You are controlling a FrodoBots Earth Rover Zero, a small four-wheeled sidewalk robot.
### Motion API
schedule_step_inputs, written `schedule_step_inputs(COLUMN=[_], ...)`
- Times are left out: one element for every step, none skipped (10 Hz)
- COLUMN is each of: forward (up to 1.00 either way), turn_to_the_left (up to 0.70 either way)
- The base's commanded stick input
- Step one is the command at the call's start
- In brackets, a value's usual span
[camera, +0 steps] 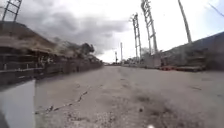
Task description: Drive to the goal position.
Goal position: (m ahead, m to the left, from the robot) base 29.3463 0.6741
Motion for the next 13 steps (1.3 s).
schedule_step_inputs(forward=[0.70,0.70,0.70,0.70,0.70,0.70,0.70,0.70,0.70,0.70,0.70,0.70,0.70], turn_to_the_left=[0.00,0.00,0.00,0.00,0.00,0.00,0.00,0.00,0.00,0.00,0.00,0.00,0.00])
